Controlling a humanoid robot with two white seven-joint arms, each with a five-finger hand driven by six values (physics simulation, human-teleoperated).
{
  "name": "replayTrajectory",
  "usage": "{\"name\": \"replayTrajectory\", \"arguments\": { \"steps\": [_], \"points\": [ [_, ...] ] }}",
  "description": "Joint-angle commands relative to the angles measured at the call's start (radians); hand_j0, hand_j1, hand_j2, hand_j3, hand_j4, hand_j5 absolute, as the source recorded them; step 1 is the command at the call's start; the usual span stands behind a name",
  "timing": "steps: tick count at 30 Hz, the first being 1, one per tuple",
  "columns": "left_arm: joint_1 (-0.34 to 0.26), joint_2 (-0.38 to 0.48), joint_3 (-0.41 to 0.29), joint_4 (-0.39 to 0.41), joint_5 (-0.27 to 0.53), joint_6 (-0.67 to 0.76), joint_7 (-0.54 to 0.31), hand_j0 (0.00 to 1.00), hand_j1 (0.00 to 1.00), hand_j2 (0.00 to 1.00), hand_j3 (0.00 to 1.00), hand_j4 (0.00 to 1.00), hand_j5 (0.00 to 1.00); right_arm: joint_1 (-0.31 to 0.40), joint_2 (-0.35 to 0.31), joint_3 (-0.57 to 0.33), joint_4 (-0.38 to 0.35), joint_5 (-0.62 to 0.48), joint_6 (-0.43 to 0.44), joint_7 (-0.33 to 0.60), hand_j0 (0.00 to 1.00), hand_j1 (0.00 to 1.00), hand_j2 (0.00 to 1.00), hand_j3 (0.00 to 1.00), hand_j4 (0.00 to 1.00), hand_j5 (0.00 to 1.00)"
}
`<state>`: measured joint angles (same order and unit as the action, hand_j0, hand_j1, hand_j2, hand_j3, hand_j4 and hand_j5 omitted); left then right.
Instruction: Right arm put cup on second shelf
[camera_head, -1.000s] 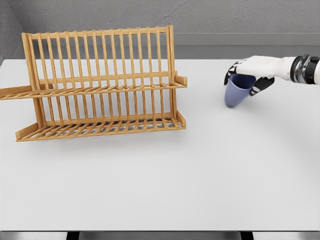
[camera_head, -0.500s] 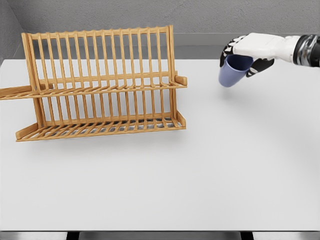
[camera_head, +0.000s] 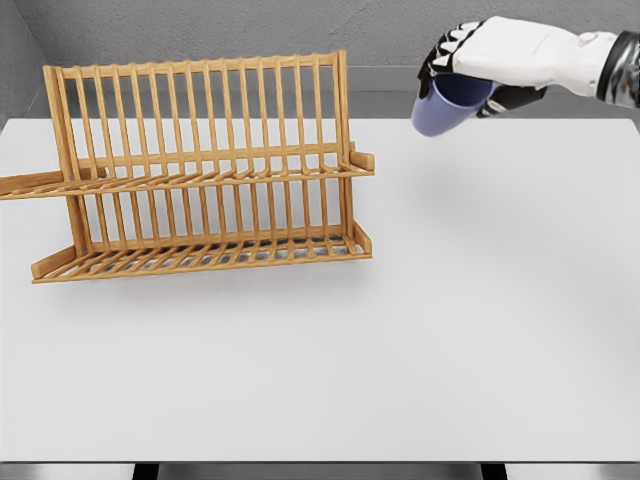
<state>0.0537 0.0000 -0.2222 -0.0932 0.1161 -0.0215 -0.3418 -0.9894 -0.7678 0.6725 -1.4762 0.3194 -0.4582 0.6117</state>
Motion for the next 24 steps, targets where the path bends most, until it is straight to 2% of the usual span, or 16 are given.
{"name": "replayTrajectory", "arguments": {
  "steps": [1, 9, 13, 14, 19, 24],
  "points": [
    [0.0, 0.0, 0.0, 0.0, 0.0, 0.0, 0.0, 1.0, 1.0, 1.0, 1.0, 1.0, 1.0, 0.0, -0.002, -0.007, -0.073, -0.005, 0.003, -0.001, 0.61, 0.61, 0.61, 0.61, 0.61, 0.61],
    [0.0, 0.0, 0.0, 0.0, 0.0, 0.0, 0.0, 1.0, 1.0, 1.0, 1.0, 1.0, 1.0, 0.0, 0.007, -0.007, -0.222, -0.005, -0.001, -0.001, 0.61, 0.61, 0.61, 0.61, 0.61, 0.61],
    [0.0, 0.0, 0.0, 0.001, 0.0, 0.0, 0.0, 1.0, 1.0, 1.0, 1.0, 1.0, 1.0, -0.003, 0.022, -0.004, -0.239, -0.005, -0.007, -0.001, 0.61, 0.61, 0.61, 0.61, 0.61, 0.61],
    [0.0, 0.0, 0.0, 0.001, 0.0, 0.0, 0.0, 1.0, 1.0, 1.0, 1.0, 1.0, 1.0, -0.005, 0.025, -0.004, -0.268, -0.005, -0.007, -0.001, 0.61, 0.61, 0.61, 0.61, 0.61, 0.61],
    [0.0, 0.0, 0.0, 0.0, 0.0, 0.0, 0.0, 1.0, 1.0, 1.0, 1.0, 1.0, 1.0, -0.006, 0.068, 0.006, -0.276, -0.005, -0.01, -0.001, 0.61, 0.61, 0.61, 0.61, 0.61, 0.61],
    [0.0, 0.0, 0.0, 0.0, 0.0, 0.0, 0.0, 1.0, 1.0, 1.0, 1.0, 1.0, 1.0, -0.005, 0.076, 0.044, -0.276, -0.005, -0.008, -0.001, 0.61, 0.61, 0.61, 0.61, 0.61, 0.61]
  ]
}}
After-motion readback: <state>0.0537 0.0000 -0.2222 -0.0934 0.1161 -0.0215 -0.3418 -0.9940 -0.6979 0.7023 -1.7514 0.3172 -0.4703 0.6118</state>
